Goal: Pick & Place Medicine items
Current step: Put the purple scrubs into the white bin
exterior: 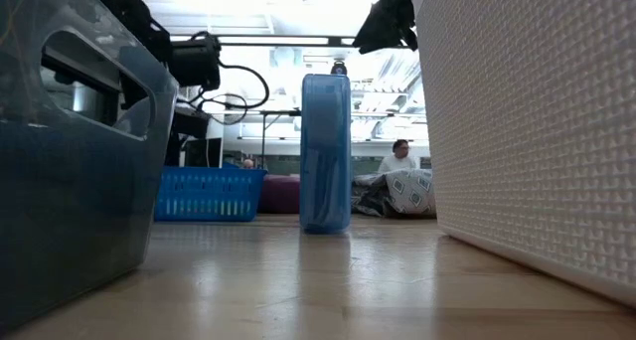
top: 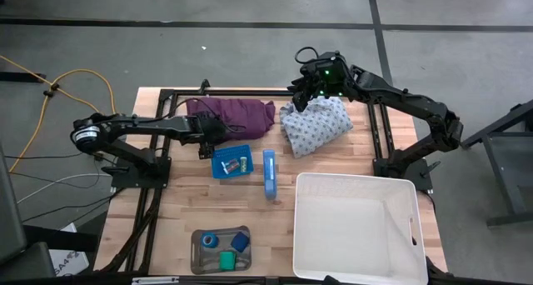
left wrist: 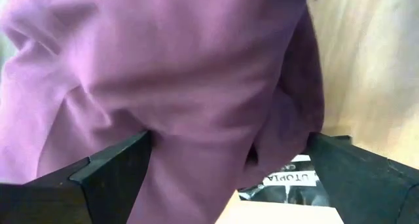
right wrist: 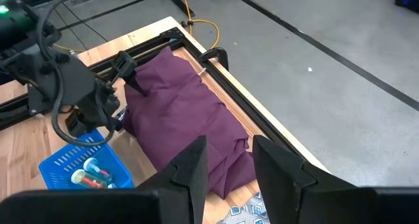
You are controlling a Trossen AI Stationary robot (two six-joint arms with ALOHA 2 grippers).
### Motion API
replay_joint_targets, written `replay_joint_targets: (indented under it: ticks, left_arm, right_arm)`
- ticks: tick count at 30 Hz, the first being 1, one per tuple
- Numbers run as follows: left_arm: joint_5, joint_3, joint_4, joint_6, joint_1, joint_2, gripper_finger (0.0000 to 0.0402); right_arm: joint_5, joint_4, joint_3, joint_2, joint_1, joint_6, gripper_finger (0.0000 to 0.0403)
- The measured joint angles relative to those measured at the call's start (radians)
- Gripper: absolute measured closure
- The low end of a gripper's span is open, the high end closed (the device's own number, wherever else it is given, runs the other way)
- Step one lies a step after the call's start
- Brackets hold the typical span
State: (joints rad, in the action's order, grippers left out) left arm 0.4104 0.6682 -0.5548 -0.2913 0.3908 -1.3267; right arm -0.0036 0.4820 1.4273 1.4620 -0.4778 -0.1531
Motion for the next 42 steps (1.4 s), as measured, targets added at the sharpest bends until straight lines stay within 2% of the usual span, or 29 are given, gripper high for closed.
replay_joint_targets:
  ticks: [12, 23, 28, 34, 42]
  left_arm:
    - [0.064, 0.0, 0.044, 0.004, 0.018, -0.037, 0.0002]
    - [0.066, 0.0, 0.055, -0.034, 0.048, -0.025, 0.0002]
    - [0.043, -0.001, 0.053, -0.114, 0.048, 0.003, 0.0002]
    - [-0.05, -0.001, -0.004, -0.134, 0.047, 0.009, 0.0002]
    - [-0.053, -0.017, 0.05, -0.193, 0.067, 0.004, 0.0002]
  right_arm:
    - [0.0, 0.0, 0.0, 0.0, 0.0, 0.0, 0.0293]
    - [0.0, 0.0, 0.0, 0.0, 0.0, 0.0, 0.0293]
    - [0.0, 0.0, 0.0, 0.0, 0.0, 0.0, 0.0293]
    - [0.0, 0.0, 0.0, 0.0, 0.0, 0.0, 0.0293]
    - [0.0, 0.0, 0.0, 0.0, 0.0, 0.0, 0.0293]
